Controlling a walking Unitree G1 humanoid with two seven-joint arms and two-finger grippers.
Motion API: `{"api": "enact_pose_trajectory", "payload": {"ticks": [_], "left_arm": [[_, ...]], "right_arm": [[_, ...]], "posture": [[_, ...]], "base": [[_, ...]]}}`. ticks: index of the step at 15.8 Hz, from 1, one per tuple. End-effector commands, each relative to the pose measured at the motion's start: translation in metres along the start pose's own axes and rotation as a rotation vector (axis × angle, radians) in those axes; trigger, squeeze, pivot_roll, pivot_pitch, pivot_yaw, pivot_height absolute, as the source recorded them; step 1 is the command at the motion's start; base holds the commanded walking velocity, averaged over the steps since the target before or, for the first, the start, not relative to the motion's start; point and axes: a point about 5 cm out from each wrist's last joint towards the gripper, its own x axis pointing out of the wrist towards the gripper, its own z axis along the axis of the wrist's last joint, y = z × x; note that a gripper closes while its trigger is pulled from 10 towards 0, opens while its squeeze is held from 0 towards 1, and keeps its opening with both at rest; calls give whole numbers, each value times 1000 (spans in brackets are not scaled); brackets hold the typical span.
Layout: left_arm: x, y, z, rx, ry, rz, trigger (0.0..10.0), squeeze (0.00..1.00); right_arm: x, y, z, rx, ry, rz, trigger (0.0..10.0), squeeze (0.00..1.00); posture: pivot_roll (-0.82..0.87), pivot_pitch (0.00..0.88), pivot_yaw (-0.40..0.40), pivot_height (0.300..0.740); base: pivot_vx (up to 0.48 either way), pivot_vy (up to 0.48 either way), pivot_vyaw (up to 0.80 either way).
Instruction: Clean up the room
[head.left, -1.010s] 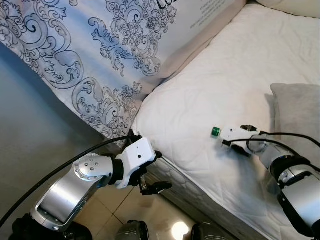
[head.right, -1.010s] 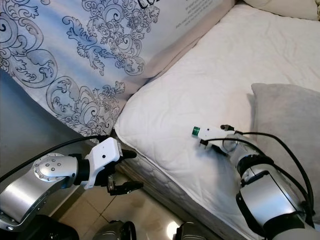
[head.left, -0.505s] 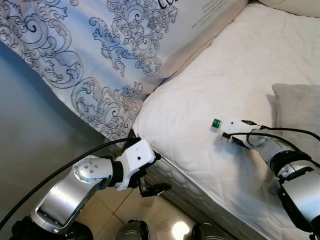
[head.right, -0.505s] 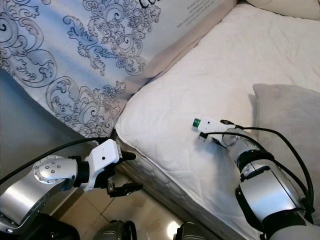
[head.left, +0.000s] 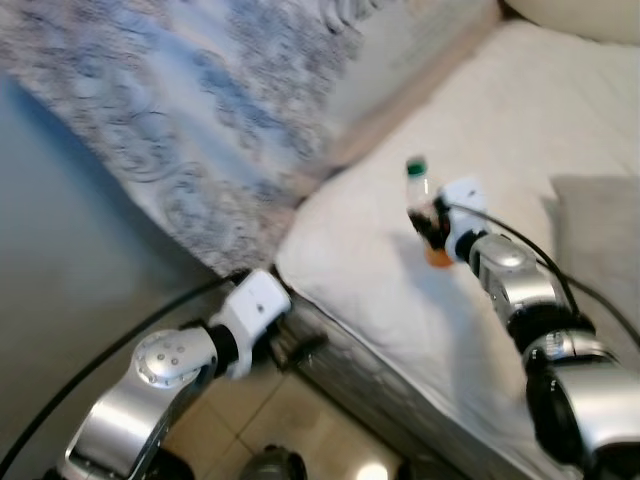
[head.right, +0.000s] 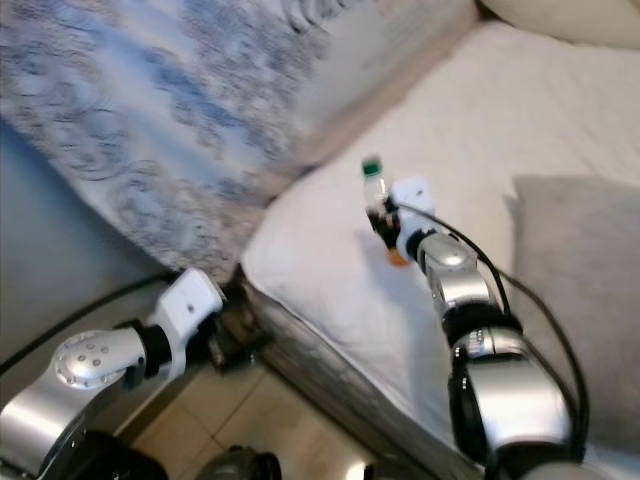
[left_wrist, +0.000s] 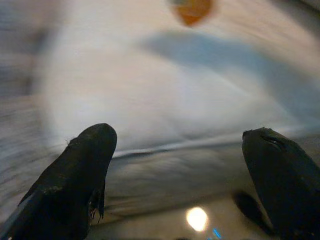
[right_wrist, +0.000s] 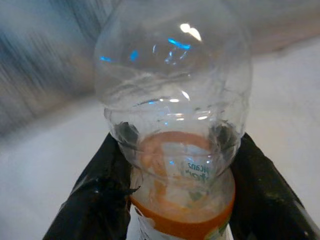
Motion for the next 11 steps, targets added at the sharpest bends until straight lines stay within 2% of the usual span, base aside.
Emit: {"api": "enact_pose_trajectory", "payload": {"ticks": [1,2,4,5,6,7,8,9,11], "left_arm": [[-7,9,-3,-22,9,105,10000,0],[-11,12,-4,-62,-2,181,10000,0],[-15,14,-8,-124,-1,272,10000,0],[-15,15,-12,-128,17,329,10000,0],[-16,14,-15,-142,31,374,10000,0],[-17,14,-15,-159,24,398,10000,0],[-19,14,-13,-167,9,443,10000,0],[-21,14,-14,-162,5,473,10000,0],[-21,5,-12,-154,1,511,10000,0]], "right_arm": [[-10,3,-4,116,-24,-10,0,0],[-30,14,-6,171,-73,-25,10000,0],[-52,30,-16,250,-79,-19,10000,0],[-62,51,-26,213,-52,79,10000,0],[-66,63,-28,200,-39,102,10000,0],[-68,65,-25,221,-43,97,10000,0],[-78,70,-21,281,-32,106,10000,0],[-84,73,-23,282,-13,111,10000,0],[-104,69,-28,323,23,109,10000,0]], "posture": [[-33,0,122,740],[-48,0,117,740],[-74,0,105,740],[-84,0,89,740],[-87,0,71,740],[-81,0,58,740],[-65,0,43,740],[-56,0,32,740],[-25,0,11,740]], "base": [[0,0,0],[0,0,0],[0,0,0],[0,0,0],[0,0,800],[0,0,800],[0,0,800],[0,0,800],[0,0,800]]}}
